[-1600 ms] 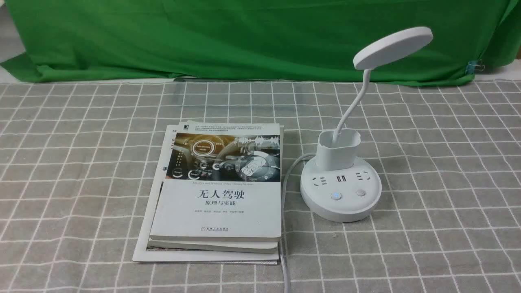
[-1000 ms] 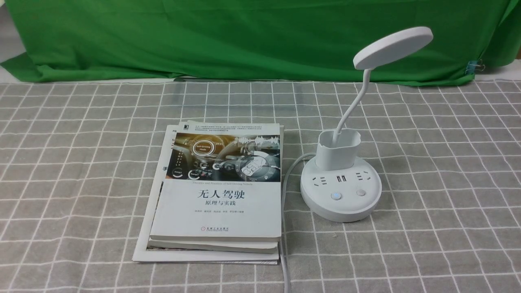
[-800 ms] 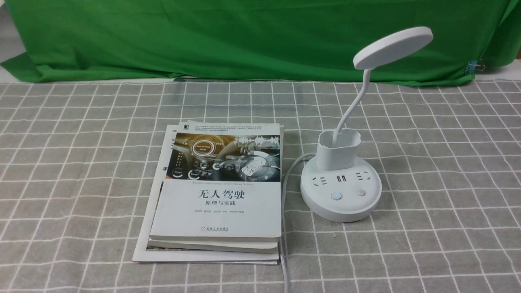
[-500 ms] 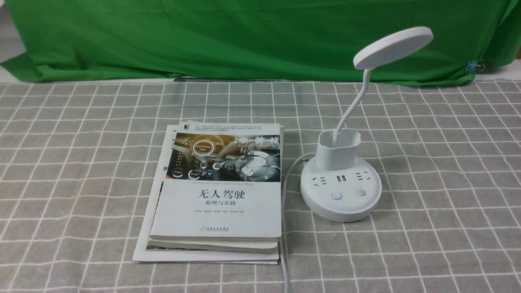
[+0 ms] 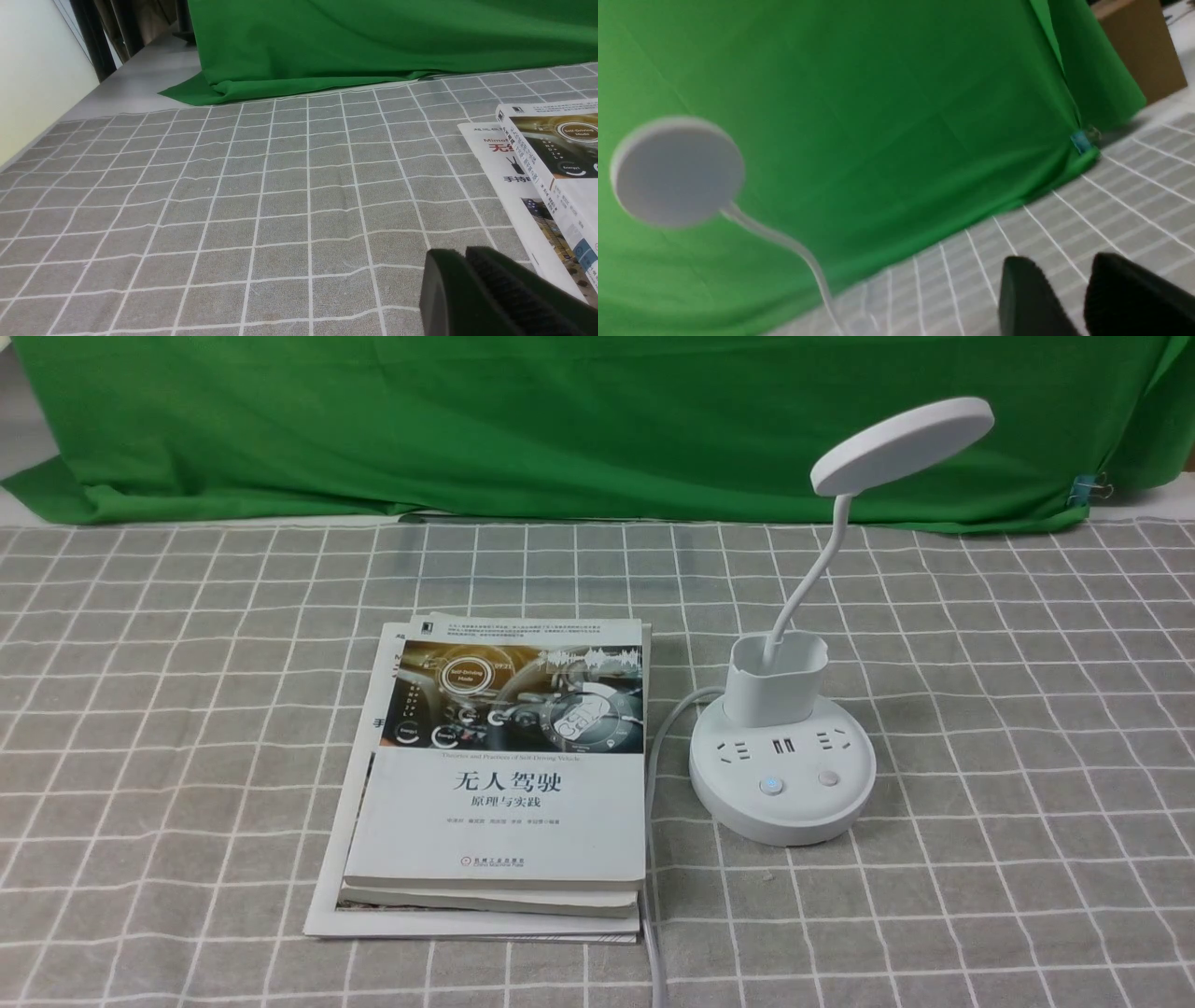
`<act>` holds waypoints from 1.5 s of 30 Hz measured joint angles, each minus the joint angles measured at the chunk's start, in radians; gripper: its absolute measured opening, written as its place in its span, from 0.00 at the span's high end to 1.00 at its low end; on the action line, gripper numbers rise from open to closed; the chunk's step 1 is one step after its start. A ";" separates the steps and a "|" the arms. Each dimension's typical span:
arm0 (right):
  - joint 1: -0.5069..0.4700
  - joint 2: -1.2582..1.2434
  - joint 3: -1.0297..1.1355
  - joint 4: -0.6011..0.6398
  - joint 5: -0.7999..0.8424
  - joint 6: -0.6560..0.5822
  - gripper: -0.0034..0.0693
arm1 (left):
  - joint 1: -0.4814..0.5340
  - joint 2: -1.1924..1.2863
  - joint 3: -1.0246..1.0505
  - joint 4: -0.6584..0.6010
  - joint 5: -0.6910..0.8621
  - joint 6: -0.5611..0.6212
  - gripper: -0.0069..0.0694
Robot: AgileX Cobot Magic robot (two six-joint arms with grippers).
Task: Turn on the desk lamp on the grey coffee tablecloth with your hand.
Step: 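Press the button on the base of the white desk lamp with the right gripper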
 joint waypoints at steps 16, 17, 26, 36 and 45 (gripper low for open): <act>0.181 0.691 -0.599 0.003 0.675 -0.410 0.91 | 0.000 0.000 0.000 0.000 0.000 0.000 0.88; 0.186 0.752 -0.622 0.003 0.695 -0.421 0.91 | 0.000 0.000 0.000 0.000 0.000 0.000 0.88; 0.355 1.311 -0.913 -0.021 0.741 -0.464 0.91 | 0.000 0.000 0.000 0.000 0.000 0.000 0.88; 0.380 1.660 -1.132 -0.050 0.770 -0.506 0.91 | 0.000 0.000 0.000 0.000 0.000 0.000 0.88; 0.380 1.797 -1.219 -0.061 0.764 -0.512 0.91 | 0.000 0.000 0.000 0.000 0.000 0.000 0.88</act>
